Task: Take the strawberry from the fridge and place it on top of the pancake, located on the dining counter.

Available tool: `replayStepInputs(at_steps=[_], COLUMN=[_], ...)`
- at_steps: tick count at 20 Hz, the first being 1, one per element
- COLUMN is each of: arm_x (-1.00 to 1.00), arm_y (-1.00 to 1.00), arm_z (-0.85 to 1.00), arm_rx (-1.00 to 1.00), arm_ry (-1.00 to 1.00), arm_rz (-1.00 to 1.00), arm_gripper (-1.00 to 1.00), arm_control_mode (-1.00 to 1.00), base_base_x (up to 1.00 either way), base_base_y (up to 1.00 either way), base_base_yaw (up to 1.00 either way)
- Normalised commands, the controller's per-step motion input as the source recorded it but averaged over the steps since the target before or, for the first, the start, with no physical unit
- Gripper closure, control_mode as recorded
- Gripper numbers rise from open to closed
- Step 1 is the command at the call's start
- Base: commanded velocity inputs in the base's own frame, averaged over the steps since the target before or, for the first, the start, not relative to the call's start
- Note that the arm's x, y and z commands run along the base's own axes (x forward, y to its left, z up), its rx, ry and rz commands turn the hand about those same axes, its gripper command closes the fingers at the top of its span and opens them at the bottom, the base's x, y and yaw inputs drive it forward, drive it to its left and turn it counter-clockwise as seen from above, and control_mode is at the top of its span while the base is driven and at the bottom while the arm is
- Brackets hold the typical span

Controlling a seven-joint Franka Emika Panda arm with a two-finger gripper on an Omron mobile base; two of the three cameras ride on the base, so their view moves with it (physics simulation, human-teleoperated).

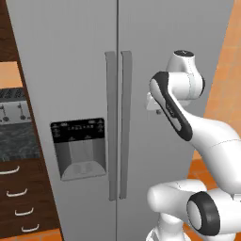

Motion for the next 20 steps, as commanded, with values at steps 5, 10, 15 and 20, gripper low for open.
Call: replayStepInputs(at_steps=[5, 10, 15, 20], arm_x=[-0.01, 0.00, 0.00, 0.00], arm_y=[0.00, 0.00, 0.00, 0.00], arm_z=[0.00, 0.00, 0.00, 0.00], arm_rx=[0.00, 0.00, 0.00, 0.00], arm_ry=[0.00, 0.00, 0.00, 0.00], arm_rz=[0.00, 0.00, 0.00, 0.00], arm_gripper=[-1.00, -1.00, -1.00, -1.00], arm_control_mode=[1.00, 1.00, 1.00, 1.00], base_base_x=[-0.63, -0.85, -0.29, 0.01], base_base_y=[0.00, 0.47, 0.80, 0.90], base_base_yaw=[-0.05, -0.05, -0.01, -0.02])
